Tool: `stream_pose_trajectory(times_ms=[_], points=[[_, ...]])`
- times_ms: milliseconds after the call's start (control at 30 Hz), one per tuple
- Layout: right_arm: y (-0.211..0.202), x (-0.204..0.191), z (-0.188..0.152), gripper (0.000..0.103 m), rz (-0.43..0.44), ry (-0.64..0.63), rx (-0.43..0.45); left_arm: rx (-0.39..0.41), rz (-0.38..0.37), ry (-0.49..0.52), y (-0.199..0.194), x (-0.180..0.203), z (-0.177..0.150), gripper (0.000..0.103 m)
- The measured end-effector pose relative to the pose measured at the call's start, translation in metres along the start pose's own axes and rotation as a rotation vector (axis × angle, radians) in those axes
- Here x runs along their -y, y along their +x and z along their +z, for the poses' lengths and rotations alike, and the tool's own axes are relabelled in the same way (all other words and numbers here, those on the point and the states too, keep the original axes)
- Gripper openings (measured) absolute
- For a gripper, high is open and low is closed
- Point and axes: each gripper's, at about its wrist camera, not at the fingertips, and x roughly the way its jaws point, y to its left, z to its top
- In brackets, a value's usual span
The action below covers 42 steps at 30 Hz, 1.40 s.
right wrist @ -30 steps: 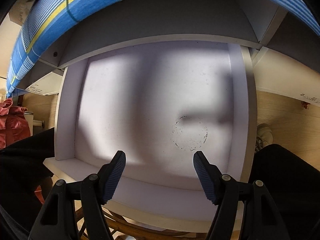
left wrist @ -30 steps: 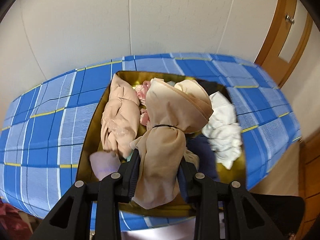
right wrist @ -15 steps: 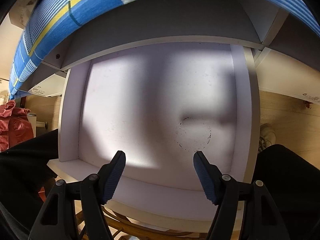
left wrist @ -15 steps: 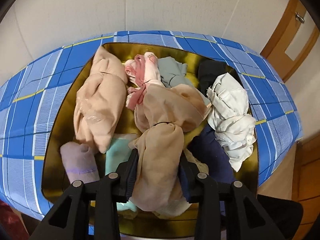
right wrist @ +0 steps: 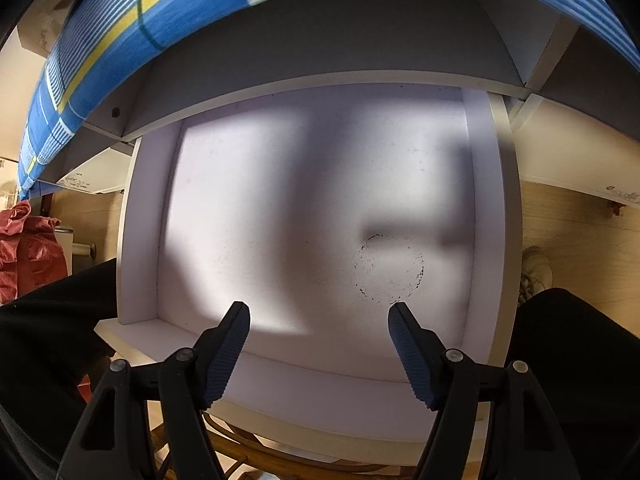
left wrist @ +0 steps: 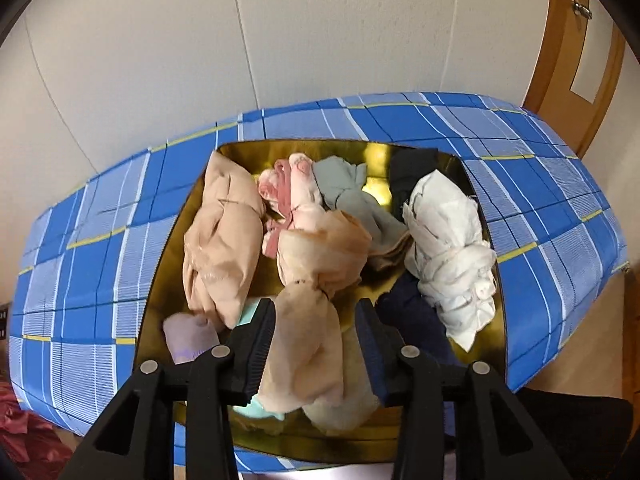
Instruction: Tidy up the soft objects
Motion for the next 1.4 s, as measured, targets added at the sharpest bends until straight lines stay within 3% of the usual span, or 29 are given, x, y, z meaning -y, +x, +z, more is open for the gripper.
stream_pose_trajectory(times_ms=[233, 333, 467, 800, 867, 933, 1000, 1133, 1267, 1333, 1400], points=[[-0.002, -0.002, -0.001, 0.073, 0.009, -0.005, 0.003, -0.101, 0.019, 0.023, 0.036, -0.001, -0.008, 0.041], [-0.002, -0.002, 0.0, 0.073, 0.009, -0.003, 0.002, -0.138, -0.037, -0.004, 0.045, -0.008, -0.02, 0.041], [-0.002, -0.005, 0.001, 0.073, 0.004, -0.01, 0.004, -0.107, -0.114, -0.096, 0.032, -0.023, -0.028, 0.041], [0.0, -0.003, 0.0, 0.077, -0.035, -0.013, 0.009, 0.047, -0.131, -0.109, -0.029, -0.034, -0.067, 0.042], [0.0, -0.001, 0.0, 0.078, -0.041, -0.013, 0.011, 0.094, -0.149, -0.112, -0.045, -0.033, -0.085, 0.044], [-0.001, 0.0, -0.001, 0.08, -0.045, -0.01, 0.012, 0.117, -0.176, -0.121, -0.055, -0.033, -0.099, 0.052], [-0.002, 0.002, -0.003, 0.08, -0.05, -0.009, 0.014, 0.135, -0.212, -0.142, -0.063, -0.033, -0.122, 0.068], [-0.011, 0.001, -0.007, 0.081, -0.047, -0.011, 0.035, 0.13, -0.252, -0.195, -0.063, -0.033, -0.168, 0.068], [-0.033, -0.005, -0.015, 0.086, -0.057, -0.033, 0.116, 0.067, -0.232, -0.287, -0.047, -0.037, -0.22, 0.068], [-0.048, -0.01, -0.021, 0.103, -0.083, -0.047, 0.192, 0.037, -0.217, -0.32, -0.038, -0.038, -0.238, 0.068], [-0.06, -0.016, -0.027, 0.103, -0.09, -0.051, 0.253, 0.017, -0.192, -0.349, -0.03, -0.039, -0.257, 0.067]])
